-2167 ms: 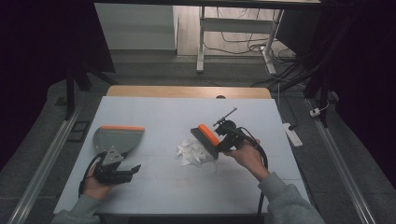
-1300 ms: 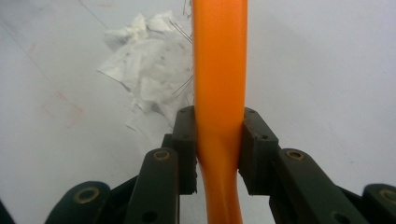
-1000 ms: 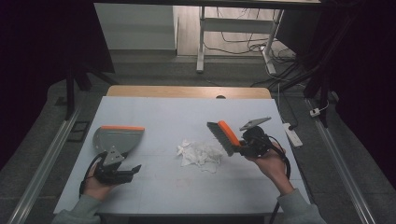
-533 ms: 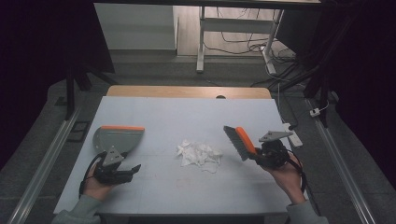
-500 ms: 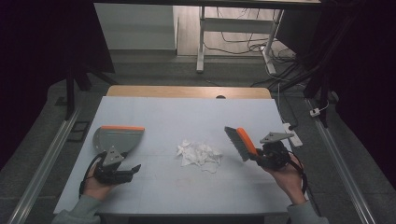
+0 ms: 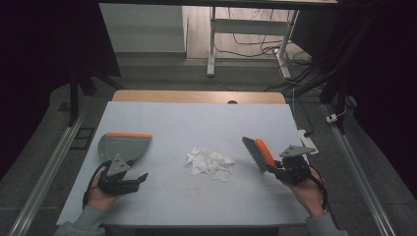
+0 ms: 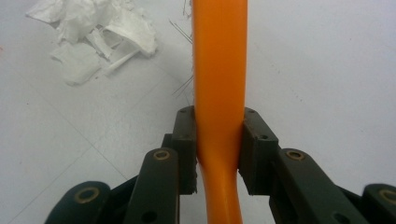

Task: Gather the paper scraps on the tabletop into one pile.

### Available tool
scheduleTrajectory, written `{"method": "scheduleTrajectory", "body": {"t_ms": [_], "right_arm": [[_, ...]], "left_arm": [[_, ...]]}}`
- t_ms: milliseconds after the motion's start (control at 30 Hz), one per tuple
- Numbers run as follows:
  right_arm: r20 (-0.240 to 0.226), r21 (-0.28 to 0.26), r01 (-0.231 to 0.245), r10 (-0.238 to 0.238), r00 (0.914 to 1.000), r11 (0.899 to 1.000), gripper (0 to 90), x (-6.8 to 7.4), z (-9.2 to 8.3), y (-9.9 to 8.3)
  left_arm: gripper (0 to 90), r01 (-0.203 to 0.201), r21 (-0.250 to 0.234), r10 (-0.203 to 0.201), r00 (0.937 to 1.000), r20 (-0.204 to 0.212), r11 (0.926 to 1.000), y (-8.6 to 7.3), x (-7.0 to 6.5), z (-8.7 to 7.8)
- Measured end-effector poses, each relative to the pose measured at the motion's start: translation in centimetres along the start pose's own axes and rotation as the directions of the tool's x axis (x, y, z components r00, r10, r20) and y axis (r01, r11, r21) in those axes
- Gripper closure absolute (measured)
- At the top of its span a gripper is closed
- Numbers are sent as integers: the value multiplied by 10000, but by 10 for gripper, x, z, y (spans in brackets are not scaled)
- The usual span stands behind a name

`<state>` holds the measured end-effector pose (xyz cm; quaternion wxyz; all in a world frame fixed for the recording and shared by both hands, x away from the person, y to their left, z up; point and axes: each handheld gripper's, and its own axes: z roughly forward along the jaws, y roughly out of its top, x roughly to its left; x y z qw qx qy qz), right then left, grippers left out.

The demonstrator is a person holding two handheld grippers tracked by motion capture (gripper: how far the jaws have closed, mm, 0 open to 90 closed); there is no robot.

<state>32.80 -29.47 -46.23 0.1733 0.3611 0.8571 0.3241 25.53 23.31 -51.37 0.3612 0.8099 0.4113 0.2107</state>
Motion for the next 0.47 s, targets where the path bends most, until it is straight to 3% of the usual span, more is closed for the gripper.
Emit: {"method": "scheduleTrajectory", "body": {"t_ms": [467], "right_arm": [[-8,-111,91,-91,10000,9999,704,1,0,-1]], "left_arm": [[303,31,-15,-31,10000,58,10000,0,1,0]]}}
